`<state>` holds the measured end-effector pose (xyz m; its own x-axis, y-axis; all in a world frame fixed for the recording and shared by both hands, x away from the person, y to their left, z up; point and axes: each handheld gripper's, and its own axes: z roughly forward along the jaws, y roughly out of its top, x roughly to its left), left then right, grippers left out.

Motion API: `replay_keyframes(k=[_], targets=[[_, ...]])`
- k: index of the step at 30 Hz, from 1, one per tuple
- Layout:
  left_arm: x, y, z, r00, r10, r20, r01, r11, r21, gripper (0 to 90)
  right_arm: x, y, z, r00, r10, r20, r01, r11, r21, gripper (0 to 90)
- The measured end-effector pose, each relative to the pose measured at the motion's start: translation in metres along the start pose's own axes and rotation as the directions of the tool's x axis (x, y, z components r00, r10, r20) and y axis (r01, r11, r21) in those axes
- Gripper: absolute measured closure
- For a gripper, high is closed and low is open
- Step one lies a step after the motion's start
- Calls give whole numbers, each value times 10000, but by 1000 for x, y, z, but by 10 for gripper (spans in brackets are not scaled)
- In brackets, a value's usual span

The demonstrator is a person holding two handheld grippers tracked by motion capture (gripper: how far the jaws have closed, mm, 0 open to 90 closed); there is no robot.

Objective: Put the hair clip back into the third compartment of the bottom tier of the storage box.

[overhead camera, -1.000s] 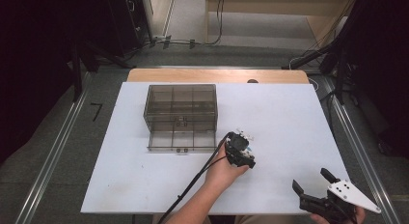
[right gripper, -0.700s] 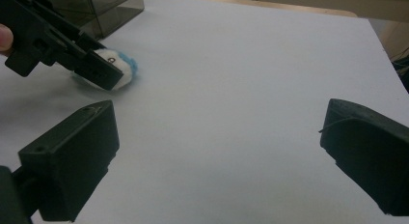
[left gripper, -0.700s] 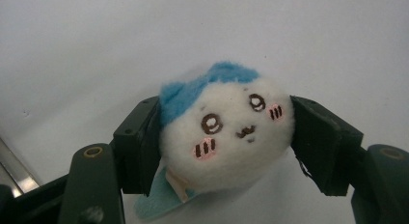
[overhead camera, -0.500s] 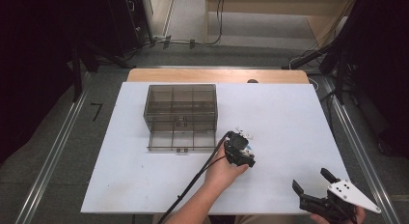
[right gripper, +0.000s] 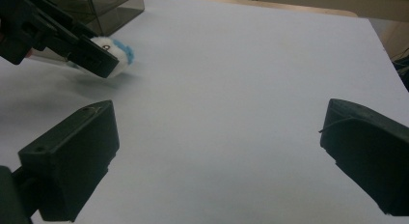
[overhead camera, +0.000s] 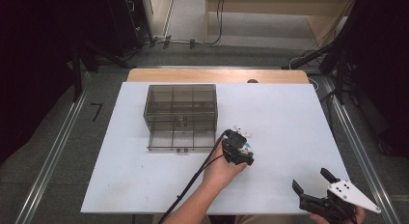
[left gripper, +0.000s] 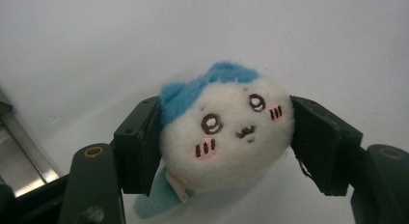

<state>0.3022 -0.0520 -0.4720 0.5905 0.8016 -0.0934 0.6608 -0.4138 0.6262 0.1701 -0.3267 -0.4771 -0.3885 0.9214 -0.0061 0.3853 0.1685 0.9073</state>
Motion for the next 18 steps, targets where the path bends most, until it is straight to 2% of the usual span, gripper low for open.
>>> replay_keyframes(k=[12, 18], targets=[[0, 1, -11, 9999, 132, -107, -138, 9985, -538, 315, 0, 0, 0, 10000, -12, 2, 12, 10000, 3, 0], [0, 0, -17, 9994, 252, -254, -276, 9948, -980, 315, 0, 0, 0, 10000, -15, 2, 15, 10000, -1, 0]])
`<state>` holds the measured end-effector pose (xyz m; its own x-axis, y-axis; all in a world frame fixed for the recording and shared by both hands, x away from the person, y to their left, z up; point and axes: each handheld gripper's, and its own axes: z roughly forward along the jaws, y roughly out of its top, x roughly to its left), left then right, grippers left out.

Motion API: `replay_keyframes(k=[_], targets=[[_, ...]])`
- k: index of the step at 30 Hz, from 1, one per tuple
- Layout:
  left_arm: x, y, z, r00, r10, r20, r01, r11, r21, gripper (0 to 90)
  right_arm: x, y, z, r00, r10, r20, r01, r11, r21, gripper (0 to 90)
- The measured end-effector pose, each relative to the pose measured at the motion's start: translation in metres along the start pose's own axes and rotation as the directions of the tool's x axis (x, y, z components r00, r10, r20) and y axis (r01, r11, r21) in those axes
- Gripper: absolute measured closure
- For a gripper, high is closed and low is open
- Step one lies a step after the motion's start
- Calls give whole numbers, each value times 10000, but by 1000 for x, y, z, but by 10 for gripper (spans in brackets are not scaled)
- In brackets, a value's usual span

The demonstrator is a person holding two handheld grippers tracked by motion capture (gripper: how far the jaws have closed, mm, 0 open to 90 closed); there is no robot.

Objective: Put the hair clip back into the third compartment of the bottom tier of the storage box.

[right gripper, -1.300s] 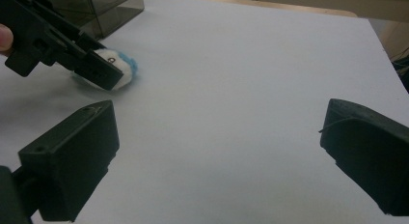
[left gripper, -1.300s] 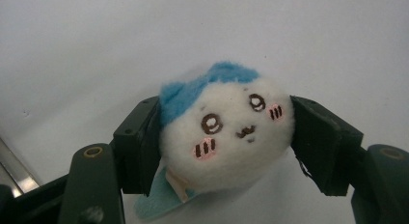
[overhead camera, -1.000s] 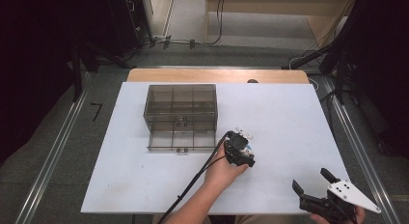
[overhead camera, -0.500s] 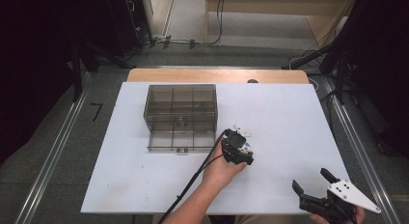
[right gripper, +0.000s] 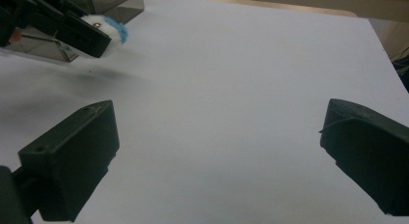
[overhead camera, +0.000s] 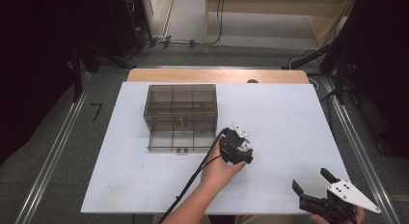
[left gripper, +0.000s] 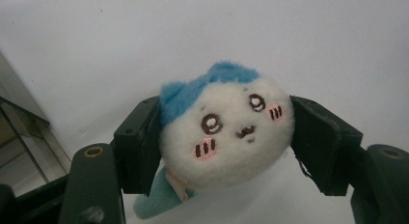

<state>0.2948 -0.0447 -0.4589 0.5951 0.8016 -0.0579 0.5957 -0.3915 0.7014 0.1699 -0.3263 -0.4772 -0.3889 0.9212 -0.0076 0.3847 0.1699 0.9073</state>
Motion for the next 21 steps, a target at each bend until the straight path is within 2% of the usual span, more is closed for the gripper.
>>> replay_keyframes(k=[14, 17, 21], targets=[[5, -4, -10, 9995, 78, -308, -102, 9967, -804, 317, 0, 0, 0, 10000, 7, 10, -7, 10000, 27, 0], [6, -6, -12, 9988, 205, -436, -250, 9942, -1049, 317, 0, 0, 0, 10000, 10, -7, -10, 10000, 26, 0], [8, -7, -16, 9981, 346, -513, -399, 9935, -1063, 317, 1, 0, 0, 10000, -21, -13, 21, 10000, 25, 0]])
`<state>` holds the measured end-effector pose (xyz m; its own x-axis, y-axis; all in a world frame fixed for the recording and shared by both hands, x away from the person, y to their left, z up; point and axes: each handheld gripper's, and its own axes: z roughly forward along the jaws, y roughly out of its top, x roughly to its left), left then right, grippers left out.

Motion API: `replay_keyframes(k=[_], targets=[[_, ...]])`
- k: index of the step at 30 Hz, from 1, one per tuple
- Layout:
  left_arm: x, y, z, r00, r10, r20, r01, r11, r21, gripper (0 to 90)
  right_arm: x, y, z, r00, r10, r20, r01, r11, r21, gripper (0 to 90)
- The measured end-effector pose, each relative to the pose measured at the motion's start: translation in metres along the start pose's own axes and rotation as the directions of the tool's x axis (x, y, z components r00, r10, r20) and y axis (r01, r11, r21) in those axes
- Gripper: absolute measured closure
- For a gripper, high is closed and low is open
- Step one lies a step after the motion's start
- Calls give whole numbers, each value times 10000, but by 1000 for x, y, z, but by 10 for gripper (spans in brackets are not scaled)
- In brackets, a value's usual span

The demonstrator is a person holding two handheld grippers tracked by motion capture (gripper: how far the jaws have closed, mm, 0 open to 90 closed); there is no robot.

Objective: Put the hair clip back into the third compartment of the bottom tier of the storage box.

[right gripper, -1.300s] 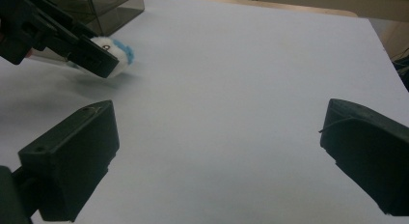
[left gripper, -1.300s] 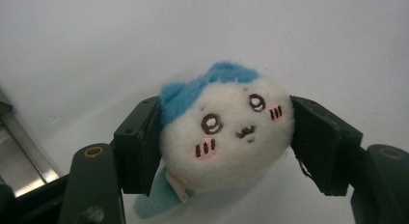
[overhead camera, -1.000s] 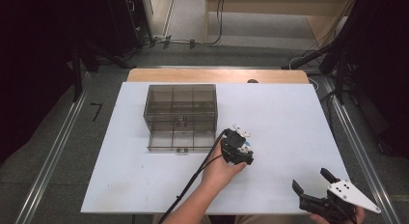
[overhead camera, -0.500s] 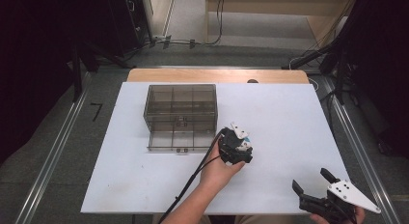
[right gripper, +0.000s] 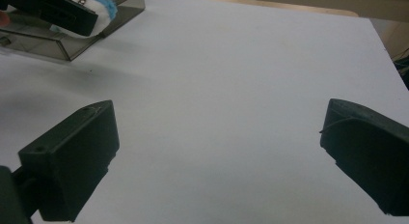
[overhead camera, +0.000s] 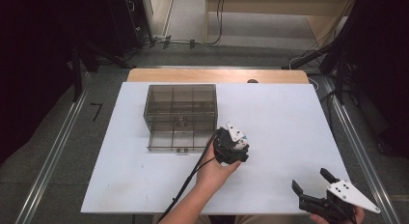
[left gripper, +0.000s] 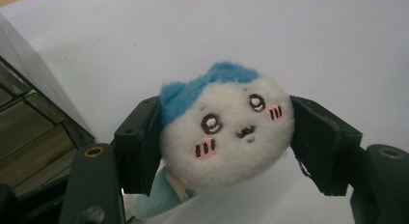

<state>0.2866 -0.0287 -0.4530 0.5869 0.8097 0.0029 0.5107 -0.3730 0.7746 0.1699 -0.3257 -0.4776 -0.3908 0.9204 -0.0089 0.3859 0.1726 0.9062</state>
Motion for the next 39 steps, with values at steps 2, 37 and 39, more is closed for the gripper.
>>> replay_keyframes(k=[2, 37, 39], targets=[[1, -1, -1, 10000, 15, -37, -15, 10000, -41, 316, 0, 0, 0, 10000, 15, 4, -15, 10000, 16, 0], [45, -19, -27, 9966, -714, -418, 701, 9970, -325, 317, -2, -3, 4, 9999, 139, 83, -140, 9998, 132, 0], [47, -19, -28, 9962, -743, -447, 730, 9969, -303, 317, -2, -3, 4, 9999, 141, 83, -142, 9998, 131, 0]])
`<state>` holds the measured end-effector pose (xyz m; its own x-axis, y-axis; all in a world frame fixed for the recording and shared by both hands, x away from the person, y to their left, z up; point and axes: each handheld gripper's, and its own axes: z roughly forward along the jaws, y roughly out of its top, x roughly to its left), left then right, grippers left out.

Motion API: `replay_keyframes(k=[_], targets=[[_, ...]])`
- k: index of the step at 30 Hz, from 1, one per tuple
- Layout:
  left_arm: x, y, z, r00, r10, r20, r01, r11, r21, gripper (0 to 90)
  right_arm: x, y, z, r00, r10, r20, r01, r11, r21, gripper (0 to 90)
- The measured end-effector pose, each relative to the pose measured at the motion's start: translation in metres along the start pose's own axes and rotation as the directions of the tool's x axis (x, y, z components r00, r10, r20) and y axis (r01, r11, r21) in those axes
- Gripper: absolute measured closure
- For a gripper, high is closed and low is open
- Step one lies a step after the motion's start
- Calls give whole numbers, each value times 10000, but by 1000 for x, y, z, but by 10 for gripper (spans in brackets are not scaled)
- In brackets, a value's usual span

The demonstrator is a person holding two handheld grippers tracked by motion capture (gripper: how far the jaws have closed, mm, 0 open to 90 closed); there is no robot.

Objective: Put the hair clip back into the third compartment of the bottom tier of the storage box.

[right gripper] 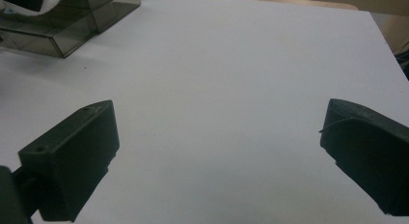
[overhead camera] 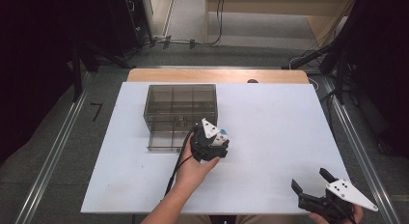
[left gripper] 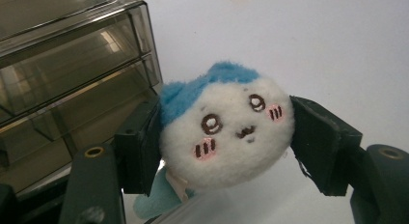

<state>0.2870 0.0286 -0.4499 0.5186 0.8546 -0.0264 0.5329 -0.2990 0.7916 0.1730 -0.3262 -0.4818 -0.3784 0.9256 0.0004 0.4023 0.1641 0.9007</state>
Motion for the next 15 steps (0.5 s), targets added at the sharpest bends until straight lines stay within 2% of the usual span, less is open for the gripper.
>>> replay_keyframes(k=[15], targets=[[12, -5, -1, 9996, -17, -266, 23, 9998, 203, 317, 1, 1, -2, 10000, -42, 40, 42, 10000, -53, 0]])
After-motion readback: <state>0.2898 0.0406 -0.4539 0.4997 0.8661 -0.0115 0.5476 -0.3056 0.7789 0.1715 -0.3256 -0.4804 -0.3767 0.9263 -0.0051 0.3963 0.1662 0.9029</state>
